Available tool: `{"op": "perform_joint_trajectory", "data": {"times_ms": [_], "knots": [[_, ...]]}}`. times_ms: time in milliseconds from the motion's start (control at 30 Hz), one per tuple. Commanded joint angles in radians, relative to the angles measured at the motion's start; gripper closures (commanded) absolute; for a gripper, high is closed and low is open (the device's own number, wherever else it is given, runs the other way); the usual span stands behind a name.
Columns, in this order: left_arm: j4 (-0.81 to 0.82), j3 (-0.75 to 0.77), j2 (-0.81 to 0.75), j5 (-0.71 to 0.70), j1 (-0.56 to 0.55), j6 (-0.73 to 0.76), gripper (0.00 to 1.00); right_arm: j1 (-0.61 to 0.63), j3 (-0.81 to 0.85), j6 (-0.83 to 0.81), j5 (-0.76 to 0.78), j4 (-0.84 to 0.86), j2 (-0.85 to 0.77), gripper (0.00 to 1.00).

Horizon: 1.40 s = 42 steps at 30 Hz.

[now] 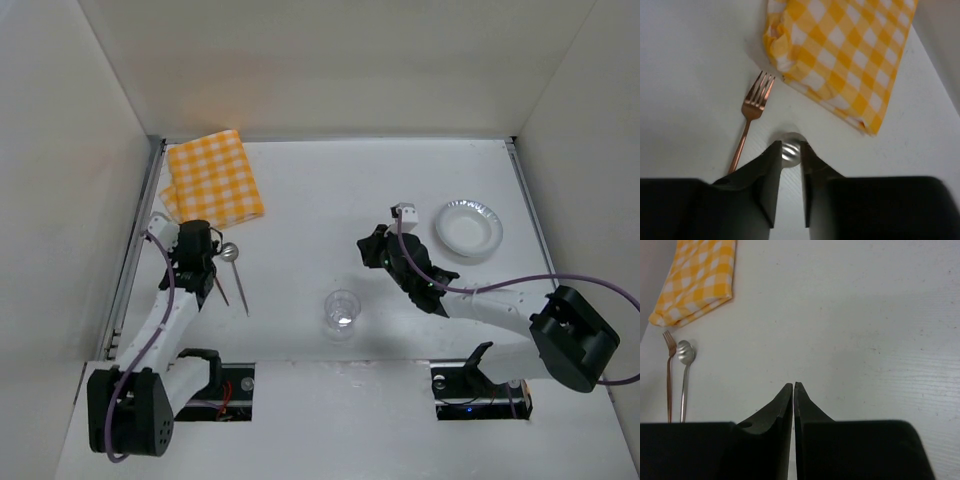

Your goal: Set the dinner table for one person

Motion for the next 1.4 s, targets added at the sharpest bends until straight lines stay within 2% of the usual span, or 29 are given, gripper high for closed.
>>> {"op": "perform_joint_trajectory", "data": {"times_ms": [0, 67, 167, 367, 467, 700, 900, 967, 1100, 1167, 1233, 1367], "knots": [[0.09, 0.069, 0.085, 0.075, 0.085, -0.03, 0.86, 0.003, 0.016, -0.002, -0.015, 0.033, -0.003, 0.88], [0.102, 0.106, 0.167, 0.109, 0.128, -0.031, 0.79, 0.003, 0.017, -0.002, -0.021, 0.033, -0.002, 0.86], [0.15, 0.138, 0.273, 0.131, 0.179, -0.051, 0.56, 0.003, 0.017, -0.004, -0.022, 0.037, -0.002, 0.83], [0.204, 0.229, 0.466, 0.218, 0.275, -0.074, 0.42, 0.003, 0.026, -0.004, -0.055, 0.04, 0.02, 0.81], [0.205, 0.258, 0.532, 0.243, 0.308, -0.085, 0.43, 0.003, 0.034, -0.004, -0.061, 0.031, 0.029, 0.81], [0.222, 0.328, 0.652, 0.283, 0.326, -0.089, 0.47, 0.012, 0.042, -0.01, -0.081, 0.031, 0.034, 0.81], [0.219, 0.382, 0.718, 0.286, 0.332, -0.086, 0.59, 0.017, 0.039, -0.014, -0.082, 0.031, 0.018, 0.81], [0.211, 0.41, 0.736, 0.284, 0.334, -0.08, 0.66, 0.017, 0.032, -0.014, -0.082, 0.042, 0.009, 0.81], [0.202, 0.463, 0.75, 0.29, 0.34, -0.06, 0.93, 0.017, 0.026, -0.014, -0.082, 0.036, -0.012, 0.81], [0.176, 0.512, 0.73, 0.275, 0.332, -0.045, 0.99, 0.017, 0.02, -0.01, -0.081, 0.042, -0.023, 0.81], [0.156, 0.587, 0.709, 0.249, 0.293, 0.008, 1.0, 0.014, 0.017, -0.004, -0.082, 0.042, -0.025, 0.81], [0.119, 0.767, 0.705, 0.191, 0.138, 0.168, 1.0, 0.012, 0.016, 0.002, -0.072, 0.048, -0.025, 0.81]]}}
